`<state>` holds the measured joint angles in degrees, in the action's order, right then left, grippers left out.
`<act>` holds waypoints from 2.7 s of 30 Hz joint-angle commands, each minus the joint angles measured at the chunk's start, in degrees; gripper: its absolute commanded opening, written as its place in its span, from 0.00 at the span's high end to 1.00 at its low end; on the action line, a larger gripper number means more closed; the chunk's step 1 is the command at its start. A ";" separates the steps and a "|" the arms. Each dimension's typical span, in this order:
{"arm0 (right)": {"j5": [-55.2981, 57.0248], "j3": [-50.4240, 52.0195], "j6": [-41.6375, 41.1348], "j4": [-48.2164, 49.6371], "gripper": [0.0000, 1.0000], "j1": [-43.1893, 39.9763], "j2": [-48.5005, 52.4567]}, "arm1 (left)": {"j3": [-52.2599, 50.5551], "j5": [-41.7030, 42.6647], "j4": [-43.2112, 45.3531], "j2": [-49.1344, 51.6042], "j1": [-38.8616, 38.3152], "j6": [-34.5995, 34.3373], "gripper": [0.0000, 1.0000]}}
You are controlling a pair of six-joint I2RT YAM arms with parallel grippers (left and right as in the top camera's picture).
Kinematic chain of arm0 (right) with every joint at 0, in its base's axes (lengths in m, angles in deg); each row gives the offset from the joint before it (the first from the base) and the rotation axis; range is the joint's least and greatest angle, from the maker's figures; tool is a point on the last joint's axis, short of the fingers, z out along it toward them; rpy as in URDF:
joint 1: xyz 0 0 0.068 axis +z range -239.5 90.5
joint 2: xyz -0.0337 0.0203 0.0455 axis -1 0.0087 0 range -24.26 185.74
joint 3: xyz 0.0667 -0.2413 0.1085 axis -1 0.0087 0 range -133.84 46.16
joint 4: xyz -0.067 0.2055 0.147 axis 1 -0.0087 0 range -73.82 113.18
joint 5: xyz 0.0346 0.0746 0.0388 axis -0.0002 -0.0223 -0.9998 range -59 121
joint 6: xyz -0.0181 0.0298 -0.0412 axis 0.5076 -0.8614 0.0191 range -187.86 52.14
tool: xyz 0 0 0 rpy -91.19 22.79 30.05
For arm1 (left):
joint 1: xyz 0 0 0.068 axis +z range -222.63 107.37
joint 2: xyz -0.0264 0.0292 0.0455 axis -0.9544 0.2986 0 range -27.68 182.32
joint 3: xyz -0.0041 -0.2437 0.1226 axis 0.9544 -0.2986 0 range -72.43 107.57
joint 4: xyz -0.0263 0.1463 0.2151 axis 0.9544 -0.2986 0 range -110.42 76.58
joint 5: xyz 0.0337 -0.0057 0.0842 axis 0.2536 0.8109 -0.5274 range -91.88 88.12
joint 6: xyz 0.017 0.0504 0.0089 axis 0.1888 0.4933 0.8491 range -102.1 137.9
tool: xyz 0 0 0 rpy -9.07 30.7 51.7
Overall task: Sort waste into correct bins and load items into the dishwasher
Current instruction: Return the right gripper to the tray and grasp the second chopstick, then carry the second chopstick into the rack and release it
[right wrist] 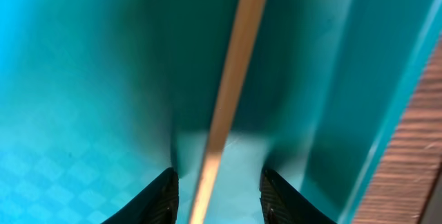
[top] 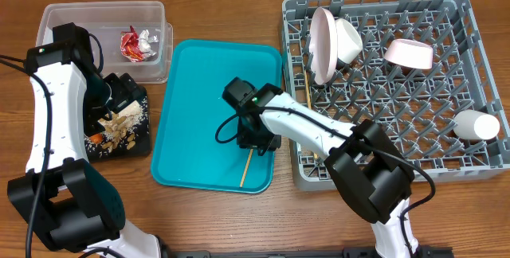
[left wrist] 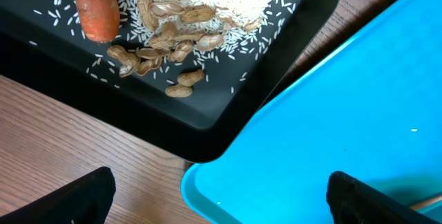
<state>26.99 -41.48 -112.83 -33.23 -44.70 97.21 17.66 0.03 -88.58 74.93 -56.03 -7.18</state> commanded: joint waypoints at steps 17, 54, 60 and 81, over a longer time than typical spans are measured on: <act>0.92 -3.45 -0.61 -2.91 0.94 -0.44 0.50 | 0.07 -0.39 0.13 -0.37 -0.13 -0.22 0.00; 3.26 -4.24 34.16 -13.86 0.55 -18.47 -15.91 | 0.07 -0.39 0.22 -0.37 -0.13 -0.22 0.00; 4.94 -4.26 29.99 -13.11 0.52 -18.53 -16.31 | 0.07 0.07 -0.44 -0.37 -0.15 -0.20 0.00; -2.29 -4.24 31.21 -16.70 0.00 -37.44 -28.30 | 4.35 3.87 -14.69 -4.39 -22.14 20.06 0.06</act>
<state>20.41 -45.55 -79.87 -47.78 -81.38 69.37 20.76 3.53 -102.78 74.79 -78.50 12.21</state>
